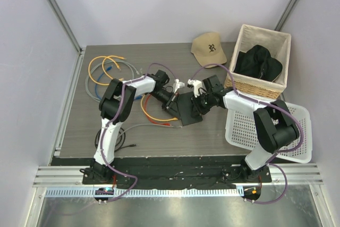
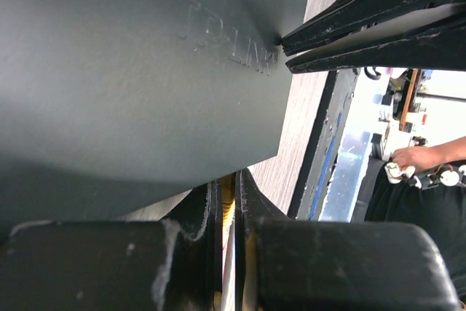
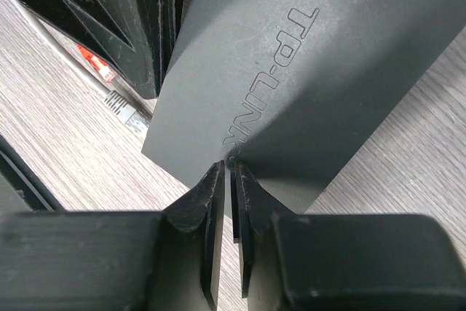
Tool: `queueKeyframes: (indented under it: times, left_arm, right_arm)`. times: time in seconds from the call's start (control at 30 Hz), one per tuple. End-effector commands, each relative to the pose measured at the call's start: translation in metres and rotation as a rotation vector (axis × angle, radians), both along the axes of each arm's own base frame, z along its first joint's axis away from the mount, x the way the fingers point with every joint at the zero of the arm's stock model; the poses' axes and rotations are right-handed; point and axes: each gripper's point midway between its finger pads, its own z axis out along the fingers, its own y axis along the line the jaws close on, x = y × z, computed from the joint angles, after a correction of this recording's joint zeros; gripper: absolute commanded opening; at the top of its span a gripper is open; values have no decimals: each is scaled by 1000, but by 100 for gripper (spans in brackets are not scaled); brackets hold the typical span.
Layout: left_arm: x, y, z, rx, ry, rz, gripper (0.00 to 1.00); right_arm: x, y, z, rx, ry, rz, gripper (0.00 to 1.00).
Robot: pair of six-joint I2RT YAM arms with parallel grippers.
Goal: Pull the plug from the switch port
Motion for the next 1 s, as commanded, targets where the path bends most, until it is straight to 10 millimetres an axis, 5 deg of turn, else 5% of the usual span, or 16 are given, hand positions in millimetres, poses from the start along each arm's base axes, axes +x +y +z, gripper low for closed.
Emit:
queueKeyframes:
  times: [0.0, 0.2, 0.37, 0.5, 0.6, 0.73, 0.97]
  left_arm:
    - [0, 17, -5, 77, -62, -43, 0]
    - [-16, 50, 18, 40, 86, -193, 0]
    - [-8, 82, 24, 105, -75, -242, 0]
    - [-17, 111, 35, 135, 15, -243, 0]
    - [-19, 103, 30, 96, 67, -192, 0]
    - [-28, 70, 30, 60, 84, -220, 0]
    - [-11, 43, 54, -9, 123, -188, 0]
  right_arm:
    - [-27, -30, -45, -172, 129, -15, 18]
    - [-26, -31, -44, -169, 124, -22, 18]
    - [-26, -31, -44, -171, 124, -21, 18]
    - [-25, -31, -44, -170, 121, -25, 18]
    - [-24, -30, -42, -165, 116, -22, 18]
    - [-4, -23, -20, -132, 24, -23, 17]
    - [53, -1, 69, -40, -216, -29, 12]
